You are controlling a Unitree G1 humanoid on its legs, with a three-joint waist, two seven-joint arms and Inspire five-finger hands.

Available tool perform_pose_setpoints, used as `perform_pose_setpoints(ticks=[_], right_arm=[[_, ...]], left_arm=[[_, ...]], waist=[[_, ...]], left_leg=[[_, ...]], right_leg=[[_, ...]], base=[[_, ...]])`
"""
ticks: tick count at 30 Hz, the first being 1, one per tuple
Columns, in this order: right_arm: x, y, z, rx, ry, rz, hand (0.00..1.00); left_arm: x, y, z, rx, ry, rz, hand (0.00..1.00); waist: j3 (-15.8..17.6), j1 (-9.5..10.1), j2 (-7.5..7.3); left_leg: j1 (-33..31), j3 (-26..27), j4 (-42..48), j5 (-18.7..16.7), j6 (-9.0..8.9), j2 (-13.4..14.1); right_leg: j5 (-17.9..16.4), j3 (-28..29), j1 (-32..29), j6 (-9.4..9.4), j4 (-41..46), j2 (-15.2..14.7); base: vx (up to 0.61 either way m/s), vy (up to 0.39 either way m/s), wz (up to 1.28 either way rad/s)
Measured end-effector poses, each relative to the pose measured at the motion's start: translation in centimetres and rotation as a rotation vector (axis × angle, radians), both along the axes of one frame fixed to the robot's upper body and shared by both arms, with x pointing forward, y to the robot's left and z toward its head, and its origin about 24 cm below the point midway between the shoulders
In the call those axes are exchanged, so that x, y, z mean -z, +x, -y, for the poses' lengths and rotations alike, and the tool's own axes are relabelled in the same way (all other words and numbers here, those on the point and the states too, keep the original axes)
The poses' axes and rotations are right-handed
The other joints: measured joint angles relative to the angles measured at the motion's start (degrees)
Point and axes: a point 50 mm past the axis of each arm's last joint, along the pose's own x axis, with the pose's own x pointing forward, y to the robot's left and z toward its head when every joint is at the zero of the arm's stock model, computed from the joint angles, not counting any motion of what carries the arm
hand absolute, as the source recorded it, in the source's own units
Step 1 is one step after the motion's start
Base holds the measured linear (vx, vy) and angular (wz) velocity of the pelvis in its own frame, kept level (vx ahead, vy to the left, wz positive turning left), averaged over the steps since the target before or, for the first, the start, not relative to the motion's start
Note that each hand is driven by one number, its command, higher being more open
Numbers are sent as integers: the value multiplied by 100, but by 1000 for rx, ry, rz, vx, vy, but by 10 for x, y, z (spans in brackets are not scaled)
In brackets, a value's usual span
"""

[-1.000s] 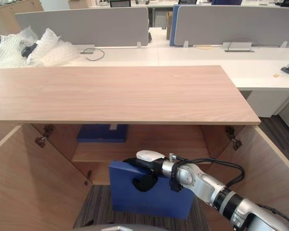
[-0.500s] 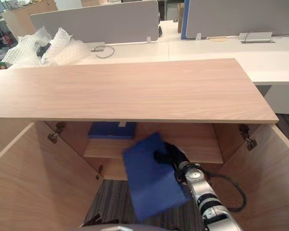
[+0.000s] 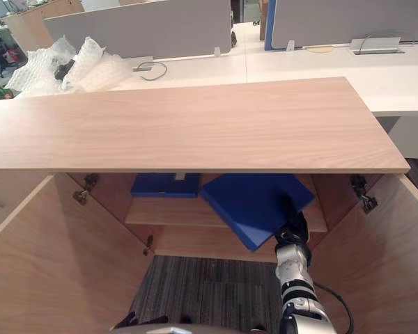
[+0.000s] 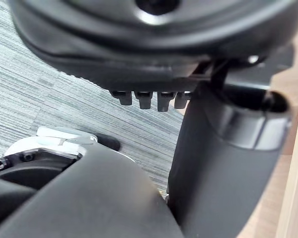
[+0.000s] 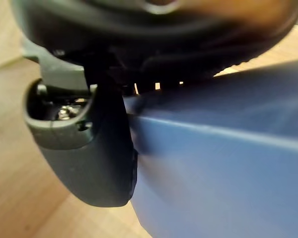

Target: Walk over to the cabinet, pick up the folder, carry it to the office cabinet, place the folder inside the office cabinet, then close the office cabinet door

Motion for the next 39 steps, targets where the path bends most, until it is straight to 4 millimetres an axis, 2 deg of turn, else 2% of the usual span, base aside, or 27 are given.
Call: perform_pose_setpoints(ticks=[2,5,7,9,10,12,13,15,16,17,18,19,20,22,23,25,26,30,37,39], right_arm=[[-1,-1,5,78,30,0,0],[-17,12,17,183,45,16,0],[-42,34,23,220,43,72,0],[-76,60,26,233,52,161,0],[-86,67,26,235,57,188,0],[-123,91,21,214,93,288,0],[-133,95,20,212,100,314,0],[-170,109,16,200,104,418,0],[-179,111,15,198,102,442,0],[-203,117,16,200,99,493,0],[-211,118,17,202,97,509,0],[-230,120,22,213,80,543,0],[-234,121,23,215,76,549,0],[-262,120,30,242,59,605,0],[-269,120,32,249,60,618,0],[-290,115,41,290,69,665,0],[-294,114,44,301,67,672,0],[-333,102,68,382,48,737,0],[-364,87,87,441,-2,770,0],[-367,85,90,445,-27,763,0]], left_arm=[[0,-2,0,-20,17,-11,100],[-2,3,-1,-49,64,-1,100],[-5,13,0,-68,91,33,100],[-7,21,5,-90,102,57,100],[-8,23,6,-96,103,67,100],[-11,29,10,-122,97,92,100],[-11,30,12,-134,88,98,100],[-13,34,15,-149,81,115,100],[-13,34,15,-155,79,119,100],[-16,37,15,-163,82,136,100],[-16,38,15,-164,84,142,100],[-18,41,15,-166,85,158,100],[-18,41,15,-168,86,160,100],[-20,46,15,-178,89,180,100],[-20,48,15,-183,87,183,100],[-21,51,15,-188,90,190,100],[-21,52,15,-189,92,191,100],[-24,63,14,-202,85,226,100],[-26,70,13,-211,89,246,100],[-25,69,12,-224,87,241,100]], waist=[[27,14,24],[279,18,50],[520,18,46],[744,66,189],[802,107,208],[1002,217,305],[1045,263,338],[1186,314,435],[1224,314,440],[1351,318,455],[1387,320,479],[1493,325,474],[1517,325,475],[1701,328,502],[1747,329,500],[1850,319,521],[1851,313,524],[2029,300,533],[2164,283,533],[2173,272,529]], left_leg=[[-1,-15,-1,0,0,-28],[-145,-14,287,-4,7,-225],[-535,8,867,-135,172,-489],[-1003,63,1577,-512,466,-639],[-1137,78,1793,-604,505,-679],[-1652,181,2578,-971,507,-728],[-1754,219,2733,-1035,530,-725],[-2130,364,3205,-1220,615,-714],[-2215,407,3296,-1245,615,-714],[-2419,528,3551,-1347,639,-707],[-2488,565,3651,-1385,636,-706],[-2680,652,3920,-1492,659,-712],[-2721,665,3975,-1522,661,-712],[-2959,795,4316,-1712,712,-718],[-2999,832,4381,-1751,727,-721],[-3195,875,4609,-1849,787,-765],[-3279,884,4689,-1878,806,-767],[-3742,992,5070,-1953,807,-804],[-4299,1013,5388,-2034,817,-826],[-4410,1015,5425,-2029,821,-825]], right_leg=[[5,-20,-1,16,8,-42],[-196,-11,-203,98,520,-340],[-561,72,-710,160,1456,-726],[-859,179,-1190,198,2214,-980],[-931,228,-1327,205,2421,-1041],[-1154,360,-1751,214,3041,-1219],[-1189,406,-1847,216,3159,-1236],[-1314,503,-2186,271,3539,-1346],[-1347,536,-2276,265,3621,-1365],[-1396,628,-2485,290,3818,-1433],[-1415,664,-2553,313,3893,-1449],[-1461,772,-2752,369,4097,-1519],[-1465,795,-2794,368,4132,-1526],[-1534,994,-3053,429,4363,-1550],[-1549,1043,-3118,443,4413,-1559],[-1632,1176,-3341,519,4594,-1625],[-1659,1197,-3418,542,4654,-1642],[-1822,1313,-3887,625,5053,-1790],[-1964,1499,-4571,646,5528,-1827],[-1978,1525,-4705,632,5601,-1826]], base=[[-39,44,5],[-61,61,11],[-135,43,23],[-133,35,19],[-158,39,12],[-256,58,8],[-245,58,-1],[-169,32,4],[-132,12,7],[-107,12,1],[-108,20,-2],[-72,25,-2],[-38,36,-8],[-2,53,-13],[29,59,-14],[53,53,-5],[64,39,9],[35,24,16],[-20,-3,5],[-25,-39,5]])
